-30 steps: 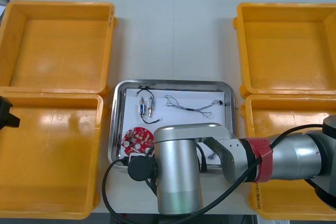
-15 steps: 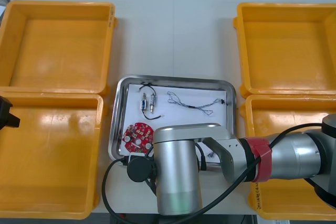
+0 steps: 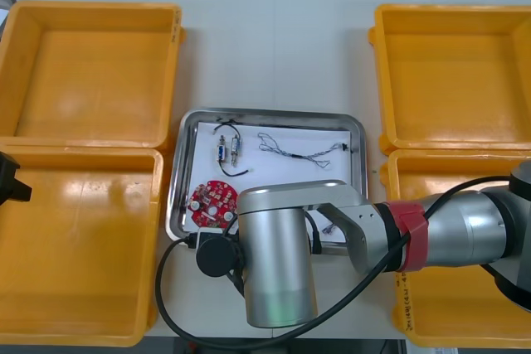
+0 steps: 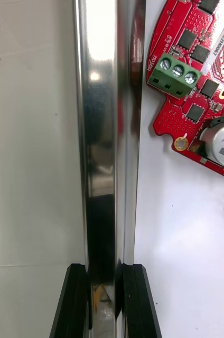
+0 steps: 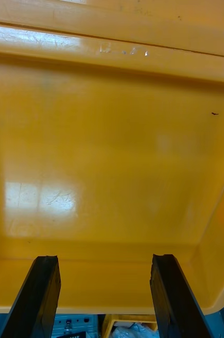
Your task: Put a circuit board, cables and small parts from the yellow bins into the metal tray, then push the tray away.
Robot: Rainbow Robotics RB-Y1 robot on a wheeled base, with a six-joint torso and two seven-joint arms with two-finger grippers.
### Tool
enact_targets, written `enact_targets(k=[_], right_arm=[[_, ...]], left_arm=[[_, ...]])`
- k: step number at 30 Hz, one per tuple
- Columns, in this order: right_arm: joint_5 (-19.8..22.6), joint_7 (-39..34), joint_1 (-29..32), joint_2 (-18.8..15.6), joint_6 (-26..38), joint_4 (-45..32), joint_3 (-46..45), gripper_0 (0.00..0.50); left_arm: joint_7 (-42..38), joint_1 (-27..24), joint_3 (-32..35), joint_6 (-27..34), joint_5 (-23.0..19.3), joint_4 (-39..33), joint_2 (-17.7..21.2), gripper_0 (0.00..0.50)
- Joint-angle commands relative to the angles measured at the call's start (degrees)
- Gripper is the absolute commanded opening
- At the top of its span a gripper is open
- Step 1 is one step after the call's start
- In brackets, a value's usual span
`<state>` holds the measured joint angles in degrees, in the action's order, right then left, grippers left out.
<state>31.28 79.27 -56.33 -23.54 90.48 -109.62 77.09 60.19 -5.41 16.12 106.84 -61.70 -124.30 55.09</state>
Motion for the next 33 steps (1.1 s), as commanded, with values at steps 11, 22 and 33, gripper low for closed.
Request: enact_targets(k=[11,22,33], right_arm=[[9.1,7.3,-10.2,-3.7,-4.2,2.7,0.9,0.0],[10.6,9.7,-13.3,-3.7,-6.4,8.4,0.6,0.0],[12.7,13.5,-16.2,-3.4,-9.9,13.9,0.4,0.0]], left_arm=[[4.8,1.3,1.7,-0.4,0.5,-1.3,2.3,0.5],[4.8,1.3,1.7,-0.4,0.5,-1.3,2.3,0.5],[4.8,1.3,1.7,-0.4,0.5,-1.3,2.3,0.5]])
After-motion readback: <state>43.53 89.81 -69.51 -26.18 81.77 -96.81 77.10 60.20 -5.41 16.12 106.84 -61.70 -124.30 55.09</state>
